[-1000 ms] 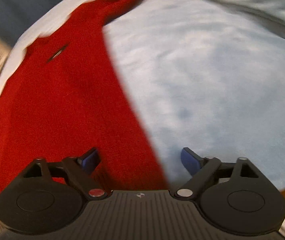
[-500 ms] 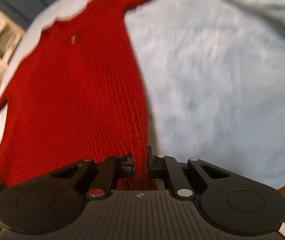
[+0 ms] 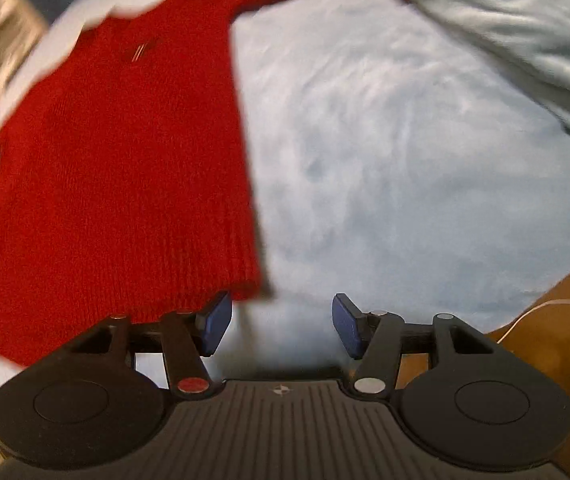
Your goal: Fold small clothes
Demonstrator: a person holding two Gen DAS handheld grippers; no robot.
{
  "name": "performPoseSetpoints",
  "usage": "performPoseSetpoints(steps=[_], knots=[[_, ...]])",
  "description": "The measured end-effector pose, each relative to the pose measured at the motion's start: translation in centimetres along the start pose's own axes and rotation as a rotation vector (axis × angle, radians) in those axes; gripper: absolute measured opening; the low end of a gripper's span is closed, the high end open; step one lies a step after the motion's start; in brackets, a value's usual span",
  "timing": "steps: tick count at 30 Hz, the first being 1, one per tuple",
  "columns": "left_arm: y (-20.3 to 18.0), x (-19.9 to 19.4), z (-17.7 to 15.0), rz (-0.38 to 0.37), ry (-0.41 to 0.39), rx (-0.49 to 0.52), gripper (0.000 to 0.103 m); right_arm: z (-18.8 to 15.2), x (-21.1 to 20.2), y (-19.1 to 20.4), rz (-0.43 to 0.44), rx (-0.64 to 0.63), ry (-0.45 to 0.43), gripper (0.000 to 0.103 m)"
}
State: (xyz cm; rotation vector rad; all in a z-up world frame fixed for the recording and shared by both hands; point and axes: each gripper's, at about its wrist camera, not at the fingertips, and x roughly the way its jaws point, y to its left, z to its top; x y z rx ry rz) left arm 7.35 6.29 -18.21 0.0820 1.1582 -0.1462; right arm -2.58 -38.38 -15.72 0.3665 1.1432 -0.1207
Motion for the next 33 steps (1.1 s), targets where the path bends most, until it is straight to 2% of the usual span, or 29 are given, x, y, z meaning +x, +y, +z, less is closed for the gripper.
performPoseSetpoints(steps=[2,4,8,11,13,14,15,16,19,22,24,26,28,33], knots=[[-0.9,0.1,-0.6,0.008,0.005,0.053,0.082,-0.5,0.7,0.6,0.002,-0.02,0.008,0.055],[-1.8,0.3,-0.8,0.028,0.001,0.1,0.082,-0.4,0.9,0.7,0.005,0.007,-0.028,0.052],[-3.5,1.4,-0.6,0.032,0.011,0.158,0.085,0.7,1.9,0.8,0.059,0.036,-0.018,0.04],[-4.6,1.8,-0.4,0.036,0.002,0.188,0.085,1.3,2.8,2.2,0.079,-0.043,0.004,0.014],[-4.6,1.3,-0.3,0.058,-0.039,0.185,0.057,1.2,2.6,3.6,0.042,-0.147,-0.002,0.012],[-4.3,0.9,-0.1,0.07,-0.049,0.171,0.035,1.0,2.3,4.3,0.018,-0.204,-0.013,0.011],[-3.5,0.4,0.2,0.056,-0.053,0.14,0.029,0.8,1.8,5.0,-0.001,-0.261,-0.031,0.01],[-2.5,-0.2,0.4,0.038,-0.063,0.093,0.026,0.7,1.0,5.3,-0.018,-0.312,-0.056,0.01],[-0.6,-1.5,0.8,0.021,-0.077,0.025,0.025,0.9,-1.3,4.7,-0.015,-0.335,-0.105,0.006],[0.5,-2.2,0.8,0.016,-0.089,-0.015,0.024,0.8,-1.4,4.0,-0.028,-0.33,-0.08,0.001],[1.1,-2.5,0.9,0.059,-0.103,-0.04,0.023,0.3,-0.5,3.7,-0.093,-0.338,-0.057,0.001],[2.0,-3.2,0.7,0.027,-0.109,-0.076,0.023,0.3,-0.1,2.6,-0.079,-0.286,-0.049,0.001],[1.9,-3.5,0.6,0.029,-0.116,-0.054,0.023,0.4,-0.3,1.9,-0.055,-0.232,-0.052,0.001],[0.8,-2.9,0.0,0.024,-0.077,-0.028,0.023,0.3,-0.8,2.6,-0.103,-0.275,-0.064,0.001]])
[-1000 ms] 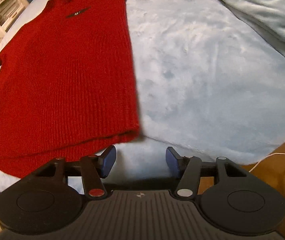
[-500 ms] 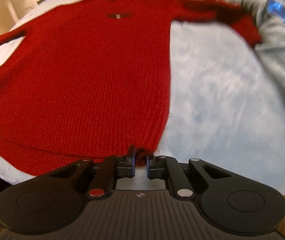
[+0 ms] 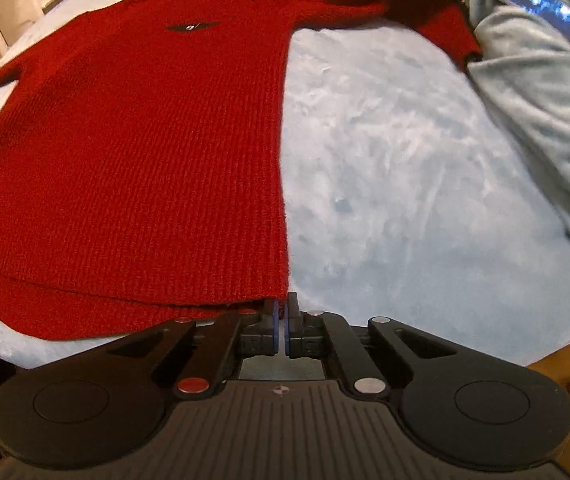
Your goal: Fold small clothes
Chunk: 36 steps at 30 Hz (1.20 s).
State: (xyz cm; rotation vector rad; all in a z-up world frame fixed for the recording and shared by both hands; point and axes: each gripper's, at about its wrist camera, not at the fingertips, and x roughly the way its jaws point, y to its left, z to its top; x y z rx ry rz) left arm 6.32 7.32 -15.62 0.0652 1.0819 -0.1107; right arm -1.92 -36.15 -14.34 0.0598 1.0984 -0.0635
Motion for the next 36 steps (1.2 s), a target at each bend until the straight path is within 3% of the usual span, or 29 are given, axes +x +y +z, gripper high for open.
performPoseSetpoints(steps=[5,9,10,12,17,22,25,27,32,36], knots=[[-0.9,-0.7,-0.9,-0.017,-0.016,0.052,0.032,0.8,-1.5,-1.5,-0.039,0.025,-0.029,0.001],[-0.3,1.6,-1.9,-0.034,0.084,0.012,0.061,-0.6,3.2,-1.4,-0.096,-0.002,0.112,0.0],[-0.1,1.7,-2.3,-0.025,0.088,0.004,0.065,-1.1,4.2,-1.3,-0.14,-0.022,0.13,0.0],[0.0,1.5,-2.7,-0.006,0.075,0.019,0.077,-1.3,4.0,-1.8,-0.128,0.015,0.102,0.0],[-0.4,0.6,-3.3,0.032,0.047,0.104,0.08,-1.2,1.4,-3.8,-0.07,0.126,0.041,0.001],[-1.4,0.1,-3.5,0.062,0.01,0.164,0.086,-1.5,-1.6,-4.8,-0.004,0.208,-0.066,0.016],[-1.7,-0.2,-3.4,0.092,-0.018,0.167,0.101,-1.6,-3.2,-4.4,0.013,0.22,-0.12,0.035],[-1.4,-0.7,-3.4,0.088,-0.045,0.145,0.103,-1.6,-3.7,-4.1,0.038,0.236,-0.149,0.049],[-0.7,-1.3,-3.2,0.077,-0.043,0.105,0.102,-0.8,-2.3,-3.1,0.034,0.268,-0.139,0.052],[0.3,-1.8,-2.7,0.098,-0.061,0.077,0.102,0.2,1.3,-3.4,0.049,0.341,-0.072,0.06]])
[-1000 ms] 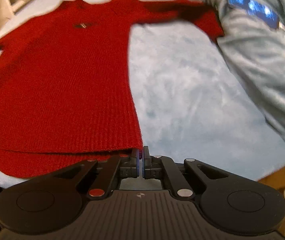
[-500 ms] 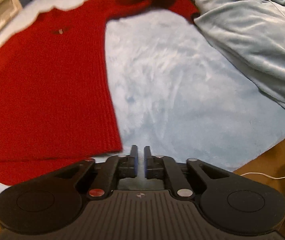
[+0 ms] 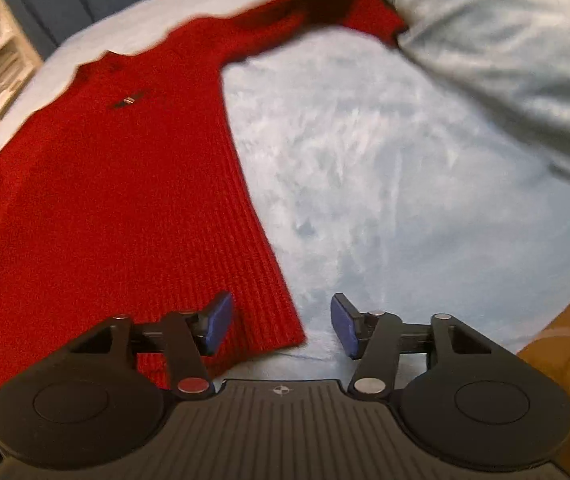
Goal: Fold small clothes
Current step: 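Pinch the hem with both grippers to straighten the sweater body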
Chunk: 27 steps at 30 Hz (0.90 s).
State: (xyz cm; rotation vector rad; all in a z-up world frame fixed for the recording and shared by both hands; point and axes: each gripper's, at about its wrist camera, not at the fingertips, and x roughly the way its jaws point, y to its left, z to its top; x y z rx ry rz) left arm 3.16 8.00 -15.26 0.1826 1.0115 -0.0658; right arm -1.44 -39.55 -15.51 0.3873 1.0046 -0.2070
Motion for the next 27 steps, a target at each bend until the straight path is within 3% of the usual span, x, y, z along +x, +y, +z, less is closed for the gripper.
performPoseSetpoints(steps=[2,4,5,6,9,12,13,14,15,16,17,18,19,22,24,26,27], knots=[[1.2,0.0,1.0,0.009,-0.014,-0.051,0.103,0.2,2.1,-0.3,0.012,0.058,0.055,0.061],[2.4,0.4,2.5,0.005,-0.031,-0.105,0.103,0.2,3.3,-0.3,0.023,0.067,0.099,0.033],[2.9,0.7,3.3,0.008,-0.039,-0.126,0.103,0.4,3.2,0.0,0.034,0.041,0.099,0.008],[3.3,1.1,4.1,0.011,-0.045,-0.145,0.103,0.6,2.8,0.4,0.056,0.011,0.108,0.007],[4.2,3.2,7.1,-0.013,-0.043,-0.2,0.102,1.3,1.4,0.8,-0.012,-0.053,0.101,0.006],[3.6,6.4,8.9,-0.113,0.072,-0.224,0.101,1.1,2.6,0.1,-0.021,-0.041,0.148,0.006],[2.8,7.5,9.0,-0.139,0.132,-0.201,0.094,1.0,2.9,0.4,-0.03,-0.066,0.147,0.006],[1.9,8.2,8.7,-0.147,0.16,-0.162,0.074,0.9,3.0,0.8,-0.045,-0.083,0.145,0.006],[0.7,8.5,8.1,-0.144,0.16,-0.103,0.045,1.0,3.1,1.0,-0.054,-0.085,0.147,0.006],[-0.3,8.0,7.5,-0.126,0.126,-0.064,0.04,1.2,3.1,1.1,-0.061,-0.082,0.154,0.006],[-1.0,7.3,7.2,-0.104,0.104,-0.037,0.019,1.4,2.9,1.1,-0.061,-0.076,0.16,0.006],[-1.5,6.4,7.0,-0.07,0.101,-0.007,0.011,1.6,2.3,1.3,-0.056,-0.08,0.163,0.006],[-1.5,5.7,6.7,-0.076,0.096,0.001,0.009,1.8,1.3,1.5,-0.048,-0.102,0.155,0.006],[-0.6,5.5,5.4,-0.085,0.104,0.02,0.011,1.7,0.4,1.1,-0.015,-0.116,0.153,0.006],[0.2,5.7,5.2,-0.099,0.065,0.015,0.028,1.4,2.5,0.7,-0.011,-0.111,0.187,0.01],[1.9,5.5,6.0,-0.066,0.013,-0.045,0.069,1.9,3.4,0.7,-0.034,-0.051,0.174,0.02],[2.9,5.2,6.5,-0.043,-0.035,-0.092,0.083,2.4,3.1,0.8,-0.047,-0.019,0.148,0.037]])
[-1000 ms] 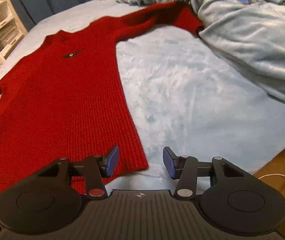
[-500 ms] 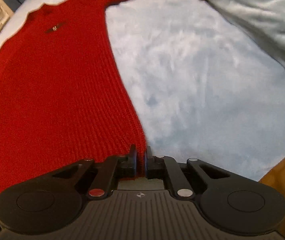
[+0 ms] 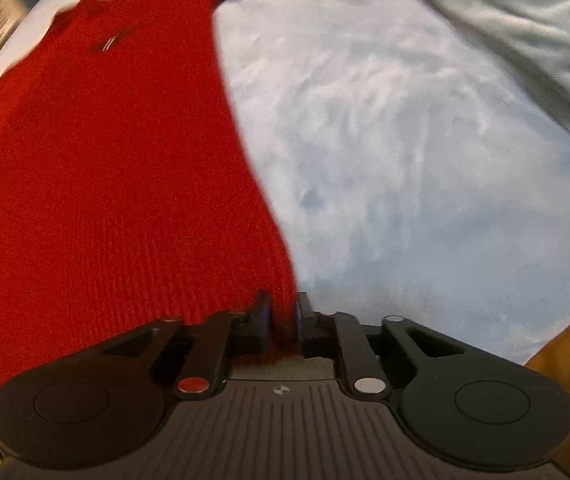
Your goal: Fold small clothes
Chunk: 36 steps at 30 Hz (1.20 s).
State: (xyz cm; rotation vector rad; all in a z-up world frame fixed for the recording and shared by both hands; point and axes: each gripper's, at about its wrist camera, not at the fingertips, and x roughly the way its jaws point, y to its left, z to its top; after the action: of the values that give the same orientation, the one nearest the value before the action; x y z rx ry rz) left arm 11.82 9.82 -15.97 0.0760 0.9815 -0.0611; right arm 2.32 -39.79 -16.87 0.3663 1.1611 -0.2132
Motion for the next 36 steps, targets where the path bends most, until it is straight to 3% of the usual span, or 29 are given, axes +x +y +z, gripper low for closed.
performPoseSetpoints(steps=[2,4,9,14,22,23,26,28,30,33,36], knots=[[2.7,-0.2,2.0,0.026,-0.106,-0.106,0.093,0.4,-1.3,0.3,-0.046,0.053,-0.087,0.055],[5.7,1.1,4.6,0.053,-0.154,-0.222,0.097,0.6,-2.7,1.2,-0.062,0.063,-0.21,0.055],[12.7,7.6,9.7,0.031,-0.108,-0.563,0.097,1.5,-2.3,3.2,0.012,0.182,-0.375,0.057],[16.7,11.9,12.1,-0.002,-0.073,-0.813,0.097,4.4,1.5,5.9,0.142,0.319,-0.396,0.057],[21.0,14.1,15.5,-0.13,-0.16,-1.066,0.097,8.0,6.3,11.6,0.199,0.225,-0.408,0.057],[21.2,14.2,16.4,-0.115,-0.163,-1.076,0.092,8.0,6.6,11.6,0.204,0.231,-0.419,0.057],[20.2,13.7,19.8,0.016,-0.137,-0.969,0.016,7.9,7.4,11.1,0.225,0.244,-0.457,0.057],[18.6,12.3,21.7,0.068,-0.154,-0.93,0.015,7.7,7.8,10.6,0.247,0.238,-0.485,0.057],[16.3,10.2,23.6,0.07,-0.202,-0.913,0.015,7.7,7.9,10.1,0.276,0.25,-0.495,0.057],[9.9,6.9,27.8,0.028,-0.288,-0.776,0.015,8.4,8.0,9.4,0.312,0.271,-0.488,0.057],[-0.5,4.0,31.2,-0.081,-0.351,-0.559,0.015,9.0,7.8,8.4,0.365,0.329,-0.476,0.056]])
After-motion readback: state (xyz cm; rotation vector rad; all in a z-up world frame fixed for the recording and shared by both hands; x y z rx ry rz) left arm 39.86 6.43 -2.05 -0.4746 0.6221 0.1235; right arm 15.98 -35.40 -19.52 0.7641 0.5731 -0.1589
